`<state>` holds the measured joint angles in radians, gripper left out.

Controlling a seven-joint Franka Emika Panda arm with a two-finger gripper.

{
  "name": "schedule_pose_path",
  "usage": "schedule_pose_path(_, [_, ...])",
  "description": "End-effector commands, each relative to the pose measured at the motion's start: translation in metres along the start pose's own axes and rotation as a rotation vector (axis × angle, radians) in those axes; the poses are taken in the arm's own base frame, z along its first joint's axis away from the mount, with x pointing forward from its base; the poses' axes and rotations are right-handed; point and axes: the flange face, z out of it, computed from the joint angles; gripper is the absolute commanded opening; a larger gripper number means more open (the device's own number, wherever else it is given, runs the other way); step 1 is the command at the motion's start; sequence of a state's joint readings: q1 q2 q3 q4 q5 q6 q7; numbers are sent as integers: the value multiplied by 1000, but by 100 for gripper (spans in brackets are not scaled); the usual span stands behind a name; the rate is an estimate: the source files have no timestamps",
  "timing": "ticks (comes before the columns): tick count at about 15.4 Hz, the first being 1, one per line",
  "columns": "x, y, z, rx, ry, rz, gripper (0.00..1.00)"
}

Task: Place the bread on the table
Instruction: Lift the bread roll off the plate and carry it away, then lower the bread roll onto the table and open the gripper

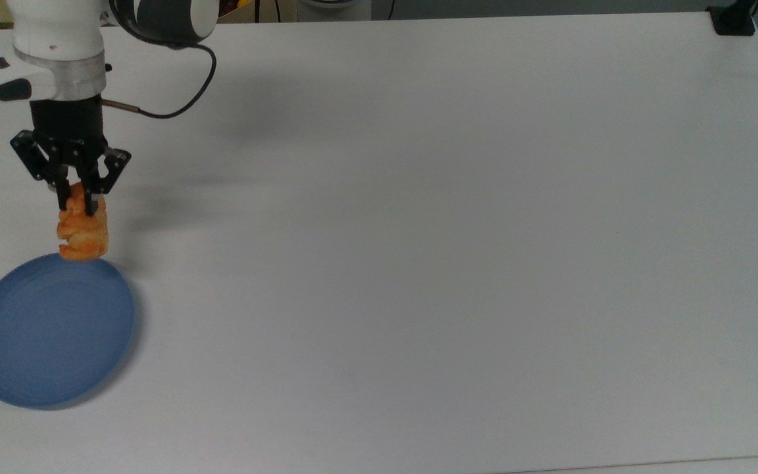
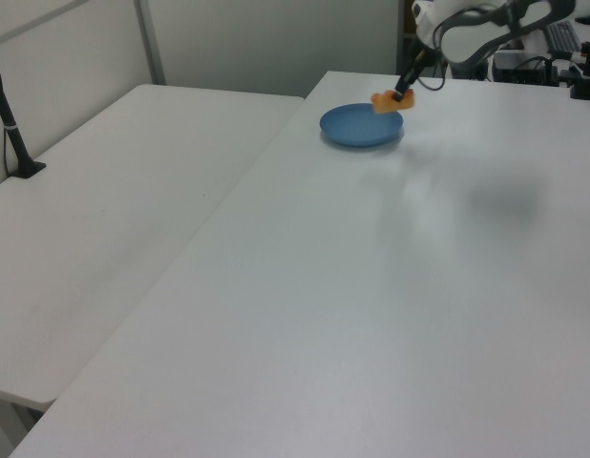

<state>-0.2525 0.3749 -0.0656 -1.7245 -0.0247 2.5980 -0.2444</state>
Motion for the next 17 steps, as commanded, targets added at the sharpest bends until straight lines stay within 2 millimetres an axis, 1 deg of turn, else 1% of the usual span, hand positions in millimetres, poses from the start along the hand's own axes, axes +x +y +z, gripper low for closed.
schedule_pose_path(1, [-73, 5, -17, 18, -111, 19, 33])
schedule_pose_path(2, [-88, 10, -15, 16, -134, 31, 33])
schedule_pose_path(3, [-102, 23, -16, 8, -150, 57, 33])
schedule_pose_path(4, [-110, 32, -16, 2, -158, 74, 33])
schedule_pose_path(8, [-144, 64, -5, -15, -213, 130, 33])
schedule_pose_path(10, [-157, 78, -4, -30, -254, 128, 33])
schedule_pose_path(12, [-169, 85, 1, -57, -330, 63, 33])
schedule_pose_path(13, [-174, 85, 5, -63, -363, 40, 34])
schedule_pose_path(14, [-175, 81, 10, -61, -387, 21, 35])
schedule_pose_path(15, [-175, 78, 13, -59, -397, 15, 40])
schedule_pose_path(17, [-174, 75, 13, -55, -413, 10, 82])
